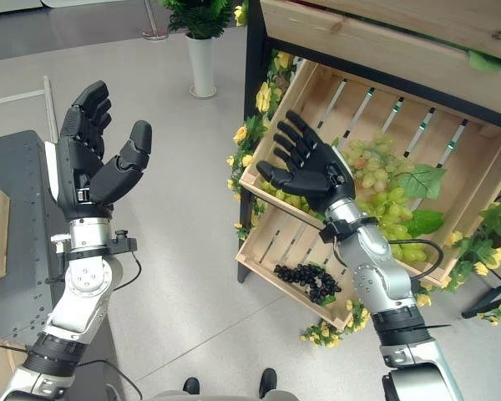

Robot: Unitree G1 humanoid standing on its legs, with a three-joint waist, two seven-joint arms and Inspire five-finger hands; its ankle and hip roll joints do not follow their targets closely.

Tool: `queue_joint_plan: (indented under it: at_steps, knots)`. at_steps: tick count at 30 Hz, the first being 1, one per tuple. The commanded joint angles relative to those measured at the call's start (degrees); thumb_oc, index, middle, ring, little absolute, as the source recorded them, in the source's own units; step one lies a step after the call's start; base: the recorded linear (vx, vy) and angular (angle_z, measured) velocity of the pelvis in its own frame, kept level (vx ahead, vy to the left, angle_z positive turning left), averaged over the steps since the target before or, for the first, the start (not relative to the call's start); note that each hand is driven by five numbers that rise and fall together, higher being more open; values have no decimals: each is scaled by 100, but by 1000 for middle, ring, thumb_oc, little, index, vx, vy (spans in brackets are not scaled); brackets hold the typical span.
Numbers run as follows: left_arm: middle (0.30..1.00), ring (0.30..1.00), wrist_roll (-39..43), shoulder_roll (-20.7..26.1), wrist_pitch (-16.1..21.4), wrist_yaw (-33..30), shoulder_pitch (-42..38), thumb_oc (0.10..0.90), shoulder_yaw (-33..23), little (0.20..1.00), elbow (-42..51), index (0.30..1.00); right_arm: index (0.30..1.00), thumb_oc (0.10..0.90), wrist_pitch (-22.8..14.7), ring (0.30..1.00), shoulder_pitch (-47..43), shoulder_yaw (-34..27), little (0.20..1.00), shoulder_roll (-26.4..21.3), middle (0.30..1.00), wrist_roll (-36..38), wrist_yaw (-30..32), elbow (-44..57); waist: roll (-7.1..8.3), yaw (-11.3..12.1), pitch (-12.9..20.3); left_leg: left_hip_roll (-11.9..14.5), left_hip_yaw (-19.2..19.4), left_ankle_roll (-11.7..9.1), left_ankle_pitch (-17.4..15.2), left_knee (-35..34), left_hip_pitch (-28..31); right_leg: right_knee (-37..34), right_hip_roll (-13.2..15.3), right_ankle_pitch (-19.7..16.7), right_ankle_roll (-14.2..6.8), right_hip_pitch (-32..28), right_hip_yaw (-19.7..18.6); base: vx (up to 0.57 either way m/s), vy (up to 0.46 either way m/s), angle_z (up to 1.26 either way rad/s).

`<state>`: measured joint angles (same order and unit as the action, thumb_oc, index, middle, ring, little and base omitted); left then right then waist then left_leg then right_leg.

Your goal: Pick up the fruits from the basket on one side to the basket on the other side

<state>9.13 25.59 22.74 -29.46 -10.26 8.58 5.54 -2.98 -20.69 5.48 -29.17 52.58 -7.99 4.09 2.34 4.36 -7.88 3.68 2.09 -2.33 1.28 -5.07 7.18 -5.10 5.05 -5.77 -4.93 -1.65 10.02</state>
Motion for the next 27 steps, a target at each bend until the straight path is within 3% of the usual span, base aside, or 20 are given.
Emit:
queue_joint_plan:
  at_steps: [1, 6, 9, 11, 13, 17, 18, 20, 21, 22, 27]
  knots:
    - [900, 900, -408, 247, 606, -206, -140, 800, -76, 900, 185, 900, 900, 800, -968, 900, -494, -338, 900, 204, 900, 340, -336, 758, 154, 88, 605, -307, -277, 141, -216, 7, -329, 355, 691, 403, -390, -321, 249, 48, 214, 3]
    - [900, 900, -464, 218, 502, -200, -56, 800, -218, 900, 296, 900, 900, 800, -729, 900, -220, -138, 900, 411, 900, 711, -801, 1135, 97, 160, 546, -436, -387, 306, -203, 7, -310, 997, 813, 570, -450, -151, 229, 52, 207, 3]
    - [900, 900, -604, 200, 437, -179, 8, 800, -237, 900, 411, 900, 900, 800, -694, 900, 42, 222, 900, 642, 900, 1022, -1204, 1341, 75, 228, 400, -550, -534, 452, -122, 9, -331, 2021, 847, 485, -433, 227, 167, -6, 130, 6]
    - [900, 900, -588, 216, 453, -155, 45, 800, -256, 900, 416, 900, 900, 800, -660, 900, 152, 302, 900, 706, 900, 1137, -1384, 1373, 80, 248, 360, -593, -597, 482, -95, 22, -349, 2286, 827, 468, -418, 340, 134, -12, 29, 26]
    - [900, 900, -539, 250, 526, -46, 116, 800, -342, 900, 381, 900, 900, 800, -783, 900, 297, 517, 900, 741, 900, 838, -1527, 1383, 83, 314, 304, -654, -706, 522, -62, 73, -393, 2524, 751, 458, -376, 431, 66, 4, -55, 37]
    - [900, 900, -398, 256, 781, 199, 265, 800, -380, 900, 345, 900, 900, 800, -558, 900, 671, 861, 900, 762, 900, 1079, -1883, 1254, 104, 355, 315, -688, -919, 492, -35, 187, -534, 1472, 488, 558, -241, 243, -210, 41, -179, 44]
    - [900, 900, -370, 220, 872, 259, 301, 800, -325, 900, 336, 900, 900, 800, -462, 900, 794, 992, 900, 800, 900, 1180, -1836, 1193, 108, 312, 336, -676, -965, 455, -36, 177, -569, 883, 392, 463, -244, 170, -475, 47, -297, 57]
    - [900, 900, -306, 202, 948, 337, 300, 800, -277, 900, 309, 900, 900, 800, -452, 900, 890, 1050, 900, 855, 900, 1081, -1795, 1165, 111, 271, 352, -691, -1029, 451, -45, 163, -608, 614, 321, 360, -250, 168, -698, 23, -289, 80]
    - [900, 900, 211, 132, 1065, 796, 272, 800, -170, 900, 261, 900, 900, 800, -409, 900, 1025, 1165, 900, 893, 900, 901, -1610, 1100, 118, 178, 395, -699, -1188, 427, -4, 117, -715, 240, 158, 126, -228, 239, -1203, 5, -367, 91]
    - [900, 900, 379, 106, 1070, 928, 263, 800, -123, 900, 265, 900, 900, 800, -393, 900, 1078, 1203, 900, 919, 900, 854, -1620, 1072, 113, 155, 402, -690, -1233, 414, 10, 98, -736, 207, 101, 103, -212, 254, -1303, 25, -432, 107]
    - [900, 900, 774, 175, 1069, 1190, 331, 800, 90, 900, 123, 900, 900, 800, -275, 900, 1455, 1229, 900, 845, 900, 646, -1602, 589, 96, 126, 410, -436, -1335, 178, 161, 82, -864, 10, -171, 160, -84, 182, -1293, 23, -455, 83]
